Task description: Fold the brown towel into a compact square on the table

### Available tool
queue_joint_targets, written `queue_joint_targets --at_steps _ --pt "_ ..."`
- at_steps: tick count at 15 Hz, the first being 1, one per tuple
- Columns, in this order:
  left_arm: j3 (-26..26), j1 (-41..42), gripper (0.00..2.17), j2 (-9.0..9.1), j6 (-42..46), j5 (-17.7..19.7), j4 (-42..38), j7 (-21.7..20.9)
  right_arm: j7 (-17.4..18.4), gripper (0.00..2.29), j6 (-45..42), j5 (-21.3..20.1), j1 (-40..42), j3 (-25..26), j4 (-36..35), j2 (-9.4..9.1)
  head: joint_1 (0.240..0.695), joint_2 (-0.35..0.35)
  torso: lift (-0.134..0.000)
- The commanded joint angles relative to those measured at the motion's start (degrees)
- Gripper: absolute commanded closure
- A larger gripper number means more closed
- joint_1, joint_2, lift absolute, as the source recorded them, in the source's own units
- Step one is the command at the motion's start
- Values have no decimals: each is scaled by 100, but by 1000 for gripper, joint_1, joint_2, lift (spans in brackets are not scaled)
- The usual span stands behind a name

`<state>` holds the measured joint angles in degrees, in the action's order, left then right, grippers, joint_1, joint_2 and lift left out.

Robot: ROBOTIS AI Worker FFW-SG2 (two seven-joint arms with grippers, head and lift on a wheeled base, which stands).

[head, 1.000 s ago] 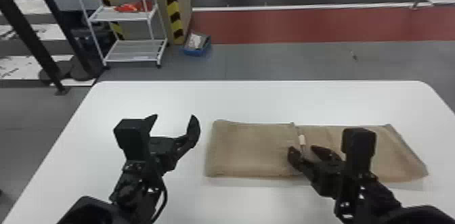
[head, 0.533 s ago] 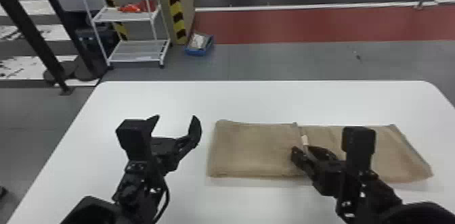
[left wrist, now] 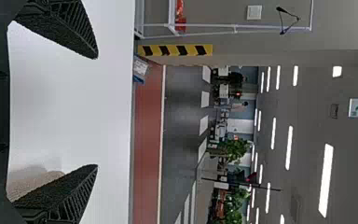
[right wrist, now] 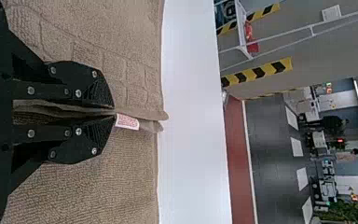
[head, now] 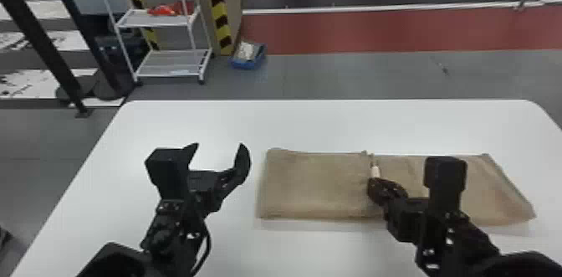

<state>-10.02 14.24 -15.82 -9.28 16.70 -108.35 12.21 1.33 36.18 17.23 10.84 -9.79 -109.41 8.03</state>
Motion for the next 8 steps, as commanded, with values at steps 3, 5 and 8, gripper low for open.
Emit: queue_joint_targets --at_steps 3,5,8 --pt "0 18 39 0 0 0 -2 0 -1 1241 -53 -1 93 -5 -204 5 695 98 -125" --pt "9 26 39 0 0 0 -11 0 -1 1241 -53 8 190 -5 -423 5 695 100 -125" --pt "9 44 39 0 0 0 -73 0 8 1220 70 -53 199 38 -502 5 695 104 -125"
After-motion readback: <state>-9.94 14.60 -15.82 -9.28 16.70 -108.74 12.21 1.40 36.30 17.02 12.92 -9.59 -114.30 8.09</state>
